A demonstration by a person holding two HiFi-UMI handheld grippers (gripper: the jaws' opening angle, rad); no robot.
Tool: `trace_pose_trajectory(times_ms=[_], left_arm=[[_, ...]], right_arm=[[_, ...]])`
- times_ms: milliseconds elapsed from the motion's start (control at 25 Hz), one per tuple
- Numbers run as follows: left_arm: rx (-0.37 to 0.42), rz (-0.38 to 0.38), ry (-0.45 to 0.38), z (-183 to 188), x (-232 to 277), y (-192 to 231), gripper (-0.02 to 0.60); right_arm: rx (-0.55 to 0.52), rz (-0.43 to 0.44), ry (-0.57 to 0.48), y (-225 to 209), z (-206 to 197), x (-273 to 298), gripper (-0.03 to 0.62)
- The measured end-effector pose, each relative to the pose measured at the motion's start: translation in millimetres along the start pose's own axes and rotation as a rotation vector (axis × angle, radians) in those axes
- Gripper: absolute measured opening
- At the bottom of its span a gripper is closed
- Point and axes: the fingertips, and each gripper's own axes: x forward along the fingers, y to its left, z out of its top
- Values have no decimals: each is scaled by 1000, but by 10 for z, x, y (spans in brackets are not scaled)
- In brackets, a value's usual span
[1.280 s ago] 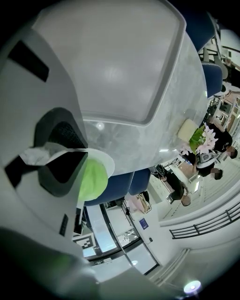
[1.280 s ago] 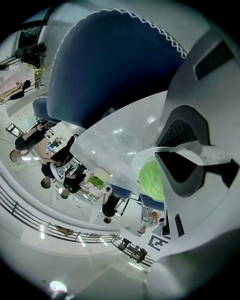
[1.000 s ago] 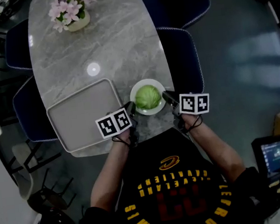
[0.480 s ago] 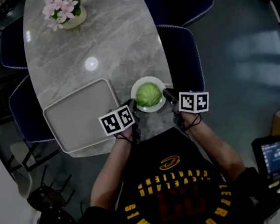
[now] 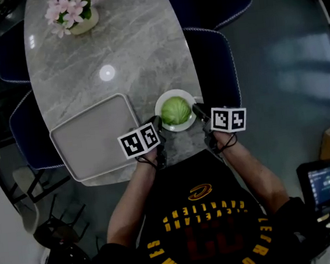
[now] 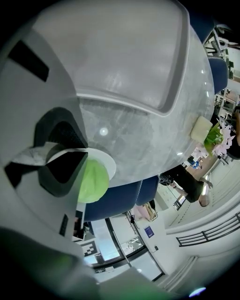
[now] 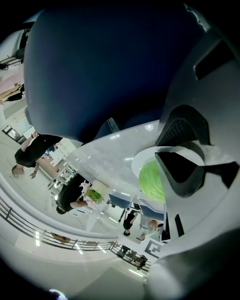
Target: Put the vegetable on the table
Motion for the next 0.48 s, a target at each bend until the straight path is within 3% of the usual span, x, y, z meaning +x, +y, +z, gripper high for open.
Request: trace_pose_trajectory(times_ms=[480], left_arm=[[18,35,0,-2,30,13,28]], right_arm=[[-41,-26,-28,-2,-6,15,43]])
